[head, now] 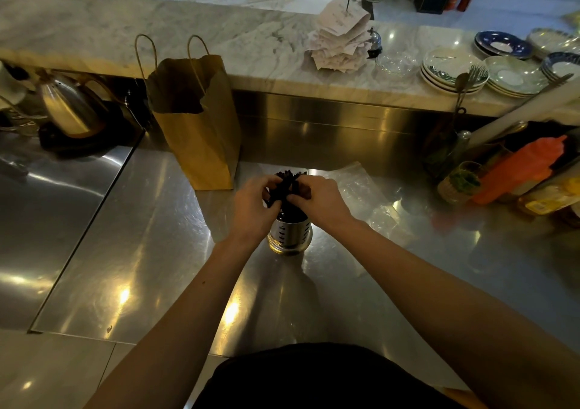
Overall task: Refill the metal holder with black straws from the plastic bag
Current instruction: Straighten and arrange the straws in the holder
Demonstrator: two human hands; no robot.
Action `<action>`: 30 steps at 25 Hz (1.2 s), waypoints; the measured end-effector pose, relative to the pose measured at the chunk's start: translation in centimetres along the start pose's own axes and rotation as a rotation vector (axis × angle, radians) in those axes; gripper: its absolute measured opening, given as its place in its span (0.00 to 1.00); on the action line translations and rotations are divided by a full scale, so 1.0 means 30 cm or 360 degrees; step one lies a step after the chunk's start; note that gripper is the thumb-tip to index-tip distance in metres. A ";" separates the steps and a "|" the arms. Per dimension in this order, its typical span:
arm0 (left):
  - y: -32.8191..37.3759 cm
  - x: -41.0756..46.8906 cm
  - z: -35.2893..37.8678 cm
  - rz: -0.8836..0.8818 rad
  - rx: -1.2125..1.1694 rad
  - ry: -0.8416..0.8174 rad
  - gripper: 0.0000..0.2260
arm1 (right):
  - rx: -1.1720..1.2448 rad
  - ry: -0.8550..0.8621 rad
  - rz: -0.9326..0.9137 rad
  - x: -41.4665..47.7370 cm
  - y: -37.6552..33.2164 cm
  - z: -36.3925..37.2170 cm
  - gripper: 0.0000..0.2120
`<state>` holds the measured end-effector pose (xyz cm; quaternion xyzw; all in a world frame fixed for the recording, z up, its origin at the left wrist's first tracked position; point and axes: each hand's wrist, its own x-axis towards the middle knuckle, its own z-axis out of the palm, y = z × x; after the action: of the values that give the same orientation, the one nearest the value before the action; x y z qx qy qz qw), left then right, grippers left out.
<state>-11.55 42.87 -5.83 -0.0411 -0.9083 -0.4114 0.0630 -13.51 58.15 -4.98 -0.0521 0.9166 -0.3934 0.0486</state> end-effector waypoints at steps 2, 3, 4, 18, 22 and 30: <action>-0.010 -0.006 0.004 0.0002 0.0017 0.0093 0.16 | 0.0030 0.0000 0.0030 0.003 0.003 0.007 0.13; -0.017 -0.006 0.006 -0.0015 0.0017 0.0127 0.16 | 0.0031 -0.0006 0.0037 0.004 0.003 0.014 0.14; -0.021 -0.005 0.006 -0.0036 0.0011 0.0148 0.17 | 0.0015 -0.0007 0.0040 0.003 0.003 0.021 0.14; -0.038 0.059 0.013 -0.0281 -0.0159 0.0107 0.16 | 0.0013 0.0306 -0.0139 0.002 0.015 0.030 0.10; -0.042 0.100 0.002 -0.0199 -0.0009 0.0017 0.13 | -0.0105 0.0397 -0.0239 0.018 0.020 0.006 0.08; -0.034 0.105 -0.016 -0.0164 -0.0155 0.0011 0.07 | -0.0152 0.0392 -0.0150 0.029 0.036 0.005 0.10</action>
<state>-14.75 41.91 -5.79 0.0041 -0.8879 -0.4580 0.0427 -14.42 58.67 -5.90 -0.0488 0.9298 -0.3546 -0.0853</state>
